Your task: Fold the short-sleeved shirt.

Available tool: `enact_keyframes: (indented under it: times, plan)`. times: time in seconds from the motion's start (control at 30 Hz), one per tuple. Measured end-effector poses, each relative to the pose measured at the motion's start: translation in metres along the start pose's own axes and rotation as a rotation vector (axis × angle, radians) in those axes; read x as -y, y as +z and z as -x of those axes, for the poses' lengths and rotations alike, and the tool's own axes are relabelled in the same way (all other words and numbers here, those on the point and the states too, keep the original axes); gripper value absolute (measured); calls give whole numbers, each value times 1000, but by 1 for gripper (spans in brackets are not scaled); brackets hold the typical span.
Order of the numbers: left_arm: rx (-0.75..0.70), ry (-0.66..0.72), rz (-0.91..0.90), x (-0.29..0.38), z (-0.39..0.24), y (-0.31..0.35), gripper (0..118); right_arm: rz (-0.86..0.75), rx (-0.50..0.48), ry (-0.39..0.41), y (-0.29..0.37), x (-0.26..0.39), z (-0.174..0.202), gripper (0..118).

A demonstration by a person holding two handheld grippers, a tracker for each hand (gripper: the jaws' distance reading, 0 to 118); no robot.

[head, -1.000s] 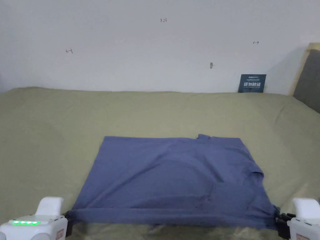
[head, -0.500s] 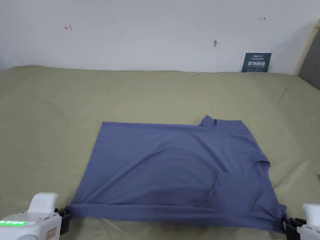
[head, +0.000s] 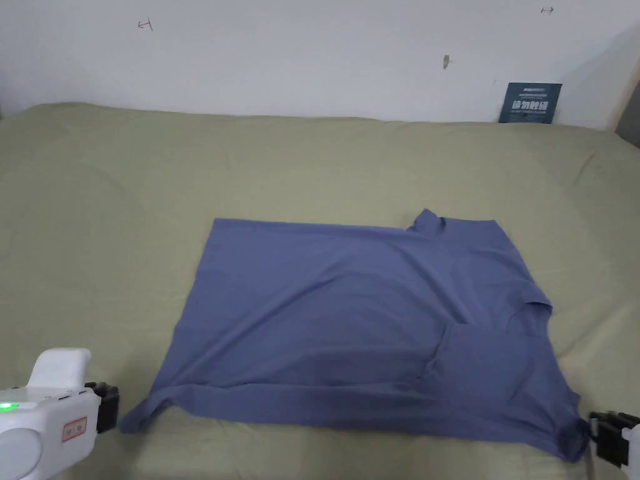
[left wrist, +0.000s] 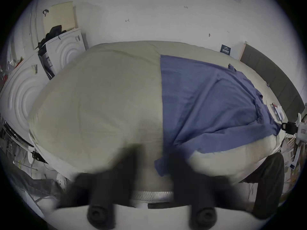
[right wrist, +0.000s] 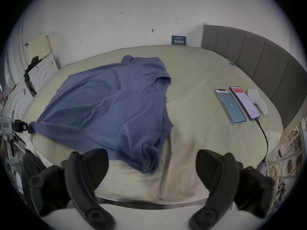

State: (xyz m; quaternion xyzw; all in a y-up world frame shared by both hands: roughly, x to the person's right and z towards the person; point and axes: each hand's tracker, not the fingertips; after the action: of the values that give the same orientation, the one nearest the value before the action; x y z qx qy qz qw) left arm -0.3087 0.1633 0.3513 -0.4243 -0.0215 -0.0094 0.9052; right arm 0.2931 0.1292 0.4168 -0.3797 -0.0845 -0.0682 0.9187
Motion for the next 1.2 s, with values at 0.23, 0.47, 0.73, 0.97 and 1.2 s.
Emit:
enact_keyframes:
  times: [0.23, 0.47, 0.73, 0.97, 1.2]
  plan:
    - [49, 38, 24, 3, 18, 0, 0, -9, -21, 13, 3, -6, -3, 0]
    - [114, -41, 37, 2, 5, -15, 112, 1, -27, 19, 15, 0, 3, 0]
    - [56, -161, 112, -9, -21, -52, 20, 11, -26, 26, 14, 3, 1, 0]
    - [75, -193, 108, -10, -31, -50, 1, 14, -32, 43, 16, 7, -3, 3]
    - [80, -169, 119, -15, -29, -52, 1, 100, -74, 104, -9, 19, -5, 106]
